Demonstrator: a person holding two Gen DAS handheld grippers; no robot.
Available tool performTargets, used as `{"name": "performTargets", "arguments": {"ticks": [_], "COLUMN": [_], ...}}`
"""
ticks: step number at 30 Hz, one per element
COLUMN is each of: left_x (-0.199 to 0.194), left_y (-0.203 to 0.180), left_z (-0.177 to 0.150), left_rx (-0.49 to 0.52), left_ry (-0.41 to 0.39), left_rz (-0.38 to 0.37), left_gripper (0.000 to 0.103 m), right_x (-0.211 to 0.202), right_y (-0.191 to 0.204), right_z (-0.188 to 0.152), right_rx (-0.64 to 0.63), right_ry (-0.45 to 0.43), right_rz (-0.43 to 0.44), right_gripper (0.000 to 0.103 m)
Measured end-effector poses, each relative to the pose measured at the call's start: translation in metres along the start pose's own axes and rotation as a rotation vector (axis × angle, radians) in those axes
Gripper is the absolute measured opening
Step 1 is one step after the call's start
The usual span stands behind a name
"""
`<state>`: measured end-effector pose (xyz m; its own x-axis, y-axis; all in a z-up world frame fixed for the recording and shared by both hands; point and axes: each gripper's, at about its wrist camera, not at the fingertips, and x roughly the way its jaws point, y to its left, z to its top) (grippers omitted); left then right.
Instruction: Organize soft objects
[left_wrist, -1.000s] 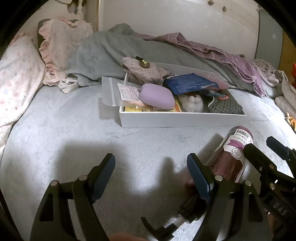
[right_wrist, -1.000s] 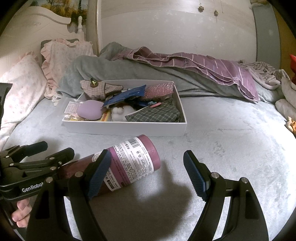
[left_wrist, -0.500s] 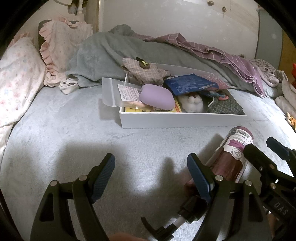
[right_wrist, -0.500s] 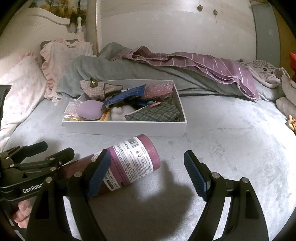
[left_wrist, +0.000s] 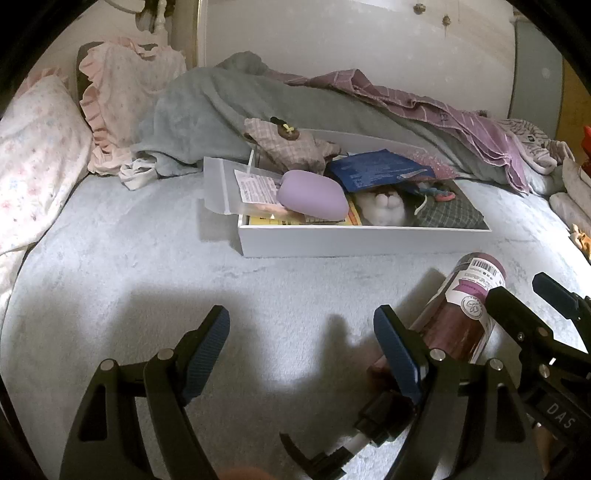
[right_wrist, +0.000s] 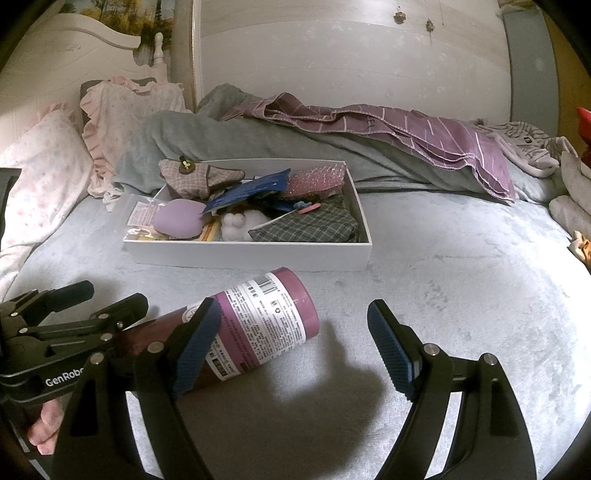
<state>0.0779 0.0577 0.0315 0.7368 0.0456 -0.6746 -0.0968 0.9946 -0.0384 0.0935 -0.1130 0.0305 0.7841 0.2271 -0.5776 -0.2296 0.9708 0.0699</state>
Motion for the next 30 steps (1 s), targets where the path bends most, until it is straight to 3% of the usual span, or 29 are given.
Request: {"name": "performTargets", "arguments": {"ticks": [15, 17, 20, 23, 25, 30], "left_x": [0.001, 0.002, 0.006, 0.011, 0.015, 0.012], "left_y": [0.0, -0.001, -0.004, -0.003, -0.002, -0.001], "left_z": [0.001, 0.004, 0.009, 0.008, 0.007, 0.003], "left_rx": [-0.004, 0.015, 0.068, 0.102, 0.099, 0.101], "left_ry": [0.024, 0.064, 0.145, 0.214, 0.25, 0.213], "left_rz": [0.006, 0.026, 0.087, 0.077, 0.071, 0.064], "left_gripper": [0.081, 0.081, 0.081, 0.081, 0.081, 0.08], "right_x": [0.001, 0.006, 0.019, 0.027, 0.025, 0.011], "right_y": [0.0, -0.003, -0.015, -0.025, -0.024, -0.008], "right_z": [0.001, 0.008, 0.016, 0.015, 0.013, 0.013], "right_rx": [0.001, 0.019, 0.12, 0.208, 0.191, 0.057], "right_ry": [0.021, 0.098, 0.275, 0.357, 0.343, 0.253], "right_rz": [0.014, 0.057, 0.194, 0.262, 0.242, 0.131], "right_gripper": [0.082, 0.082, 0.082, 0.082, 0.082, 0.082]}}
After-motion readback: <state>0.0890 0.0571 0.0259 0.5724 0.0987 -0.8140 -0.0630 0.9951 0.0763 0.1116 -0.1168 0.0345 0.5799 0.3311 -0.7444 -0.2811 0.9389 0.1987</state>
